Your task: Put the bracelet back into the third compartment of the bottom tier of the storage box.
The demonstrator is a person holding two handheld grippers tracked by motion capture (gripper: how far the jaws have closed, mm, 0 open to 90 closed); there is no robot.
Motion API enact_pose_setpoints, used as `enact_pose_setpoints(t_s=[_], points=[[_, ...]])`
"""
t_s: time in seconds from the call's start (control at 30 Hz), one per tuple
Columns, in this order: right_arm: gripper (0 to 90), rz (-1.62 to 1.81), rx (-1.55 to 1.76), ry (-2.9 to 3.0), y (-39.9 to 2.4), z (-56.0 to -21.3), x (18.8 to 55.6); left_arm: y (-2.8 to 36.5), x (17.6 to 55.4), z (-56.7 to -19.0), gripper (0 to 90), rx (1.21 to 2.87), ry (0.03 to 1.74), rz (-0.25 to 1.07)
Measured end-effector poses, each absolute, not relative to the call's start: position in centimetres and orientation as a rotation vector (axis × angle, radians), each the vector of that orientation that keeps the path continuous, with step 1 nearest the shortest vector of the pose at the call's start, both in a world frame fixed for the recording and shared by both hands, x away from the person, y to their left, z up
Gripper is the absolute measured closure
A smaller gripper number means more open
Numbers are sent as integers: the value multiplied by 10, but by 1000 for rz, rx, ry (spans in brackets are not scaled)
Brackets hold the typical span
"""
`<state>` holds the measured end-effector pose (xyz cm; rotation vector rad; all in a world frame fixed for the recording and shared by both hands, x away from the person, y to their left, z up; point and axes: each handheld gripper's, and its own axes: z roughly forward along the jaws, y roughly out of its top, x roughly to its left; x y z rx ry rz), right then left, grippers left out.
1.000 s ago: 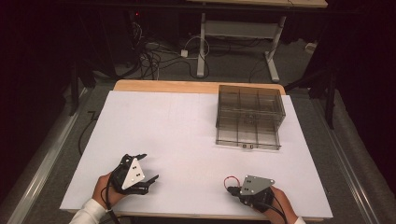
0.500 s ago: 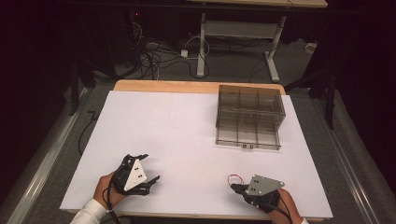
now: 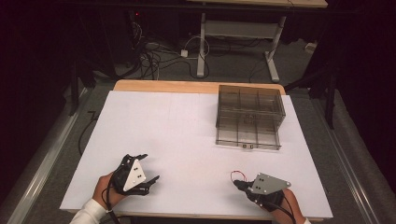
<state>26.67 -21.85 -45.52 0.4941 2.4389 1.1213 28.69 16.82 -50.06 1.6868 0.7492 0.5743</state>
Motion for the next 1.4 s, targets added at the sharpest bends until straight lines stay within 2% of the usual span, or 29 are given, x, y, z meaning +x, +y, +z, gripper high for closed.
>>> enact_pose_setpoints(t_s=[1.4], points=[[900, 1144, 604, 2259, -246, -437, 274, 170, 287, -500, 182, 1678, 754, 582]])
